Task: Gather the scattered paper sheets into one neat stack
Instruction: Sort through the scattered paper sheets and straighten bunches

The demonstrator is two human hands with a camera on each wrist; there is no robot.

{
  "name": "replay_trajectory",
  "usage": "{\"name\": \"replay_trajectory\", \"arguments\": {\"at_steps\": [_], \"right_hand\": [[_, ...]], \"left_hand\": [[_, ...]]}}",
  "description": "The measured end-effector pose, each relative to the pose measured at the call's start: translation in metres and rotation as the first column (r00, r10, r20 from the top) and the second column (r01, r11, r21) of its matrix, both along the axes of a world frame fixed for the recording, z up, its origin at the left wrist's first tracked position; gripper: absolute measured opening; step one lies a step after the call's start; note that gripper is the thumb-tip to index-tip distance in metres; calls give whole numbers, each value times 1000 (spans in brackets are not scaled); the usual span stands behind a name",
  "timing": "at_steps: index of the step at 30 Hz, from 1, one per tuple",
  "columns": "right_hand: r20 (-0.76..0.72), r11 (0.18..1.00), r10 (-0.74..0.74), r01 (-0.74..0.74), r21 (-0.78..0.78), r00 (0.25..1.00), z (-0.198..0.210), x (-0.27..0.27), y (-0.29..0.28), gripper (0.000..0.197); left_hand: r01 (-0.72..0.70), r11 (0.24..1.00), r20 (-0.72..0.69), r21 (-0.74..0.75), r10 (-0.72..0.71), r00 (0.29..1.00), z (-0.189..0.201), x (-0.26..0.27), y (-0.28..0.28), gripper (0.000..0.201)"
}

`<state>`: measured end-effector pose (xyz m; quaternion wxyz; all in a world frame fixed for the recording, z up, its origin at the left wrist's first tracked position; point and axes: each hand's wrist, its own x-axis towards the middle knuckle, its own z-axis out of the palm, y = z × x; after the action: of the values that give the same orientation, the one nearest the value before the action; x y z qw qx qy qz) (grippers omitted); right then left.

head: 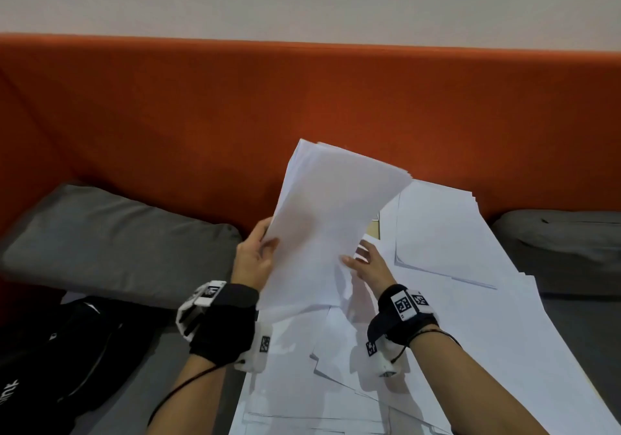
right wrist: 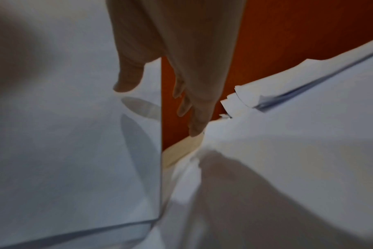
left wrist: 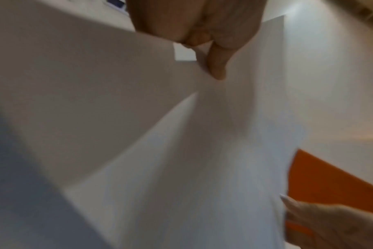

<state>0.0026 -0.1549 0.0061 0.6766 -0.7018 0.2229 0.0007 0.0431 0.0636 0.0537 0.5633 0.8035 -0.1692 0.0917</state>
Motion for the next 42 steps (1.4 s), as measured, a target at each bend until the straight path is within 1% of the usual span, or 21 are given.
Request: {"name": "replay_trajectory", "arguments": {"at_steps": [1, 2, 3, 5, 6, 7, 11, 17, 19, 22, 24, 26, 28, 29, 31, 33, 35, 36, 38, 40, 42], "right_hand": [[7, 1000, 6, -6, 8, 1000, 3, 4, -3, 91], [25, 1000, 19, -20, 13, 1000, 8, 8, -5, 97], [44, 999, 33, -34, 29, 998, 13, 12, -7, 88], [116, 996, 57, -65, 67, 992, 34, 14, -4, 44], [151, 995, 70, -80, 62, 986, 44, 14, -2, 29], [189, 996, 73, -82, 42, 979, 51, 13, -1, 22], [311, 1000, 2, -10, 25, 950, 71, 8, 2, 32], [427, 997, -68, 75, 0, 902, 91, -4, 3, 23], [460, 997, -59, 73, -12, 886, 93, -9, 2, 27], [413, 997, -74, 54, 59, 908, 83, -18, -1, 34], [320, 996, -61, 35, 86, 945, 75, -24, 0, 30], [268, 999, -30, 21, 35, 963, 73, -29, 0, 22], [281, 998, -46, 35, 45, 959, 80, -31, -2, 15], [299, 997, -58, 39, 70, 952, 84, -32, -5, 16], [316, 991, -72, 33, 126, 946, 86, -36, -9, 28], [258, 997, -27, 7, 78, 966, 75, -39, -10, 41], [136, 996, 26, -15, -84, 990, 50, -41, -8, 42], [107, 991, -7, 21, -129, 994, 40, -41, -7, 38], [110, 979, -132, 147, -141, 985, 27, -39, -13, 35], [86, 955, -254, 264, -134, 963, 23, -39, -26, 33], [27, 930, -331, 331, -160, 943, 16, -38, -43, 32]], "left_hand": [[39, 998, 9, -55, -39, 999, 9, 1, 4, 36], [82, 992, 11, -99, -81, 997, 18, 2, 7, 34], [118, 985, 16, -129, -117, 993, 25, 2, 10, 32], [160, 972, 31, -172, -157, 987, 34, 2, 13, 29], [156, 969, 35, -192, -152, 988, 35, 3, 14, 29], [135, 966, 31, -223, -131, 991, 34, 3, 14, 31], [4, 923, -26, -385, -15, 1000, 20, 0, 12, 26], [-39, 896, -63, -442, 12, 998, 19, -10, -2, 28], [-55, 889, -86, -455, 18, 996, 20, -11, -7, 29], [-66, 870, -153, -489, -11, 988, 21, -16, -11, 22], [-44, 897, -185, -440, -43, 982, 19, -19, -13, 16], [-48, 912, -198, -408, -37, 980, 20, -21, -16, 11], [-67, 902, -189, -427, -16, 982, 26, -20, -18, 11], [-66, 893, -185, -445, -20, 982, 30, -19, -19, 13], [-43, 884, -175, -465, -44, 984, 34, -18, -22, 14], [-52, 896, -198, -441, -40, 979, 28, -17, -24, 8], [-93, 926, -289, -366, -18, 957, 10, -16, -27, 5], [-100, 956, -325, -276, 5, 946, -3, -15, -26, 4], [-75, 994, -347, -81, 42, 937, -29, -15, -21, 7], [-108, 994, -411, 0, 99, 906, -50, -17, -9, 10], [-190, 973, -449, 128, 228, 864, -72, -14, 3, 16]]}}
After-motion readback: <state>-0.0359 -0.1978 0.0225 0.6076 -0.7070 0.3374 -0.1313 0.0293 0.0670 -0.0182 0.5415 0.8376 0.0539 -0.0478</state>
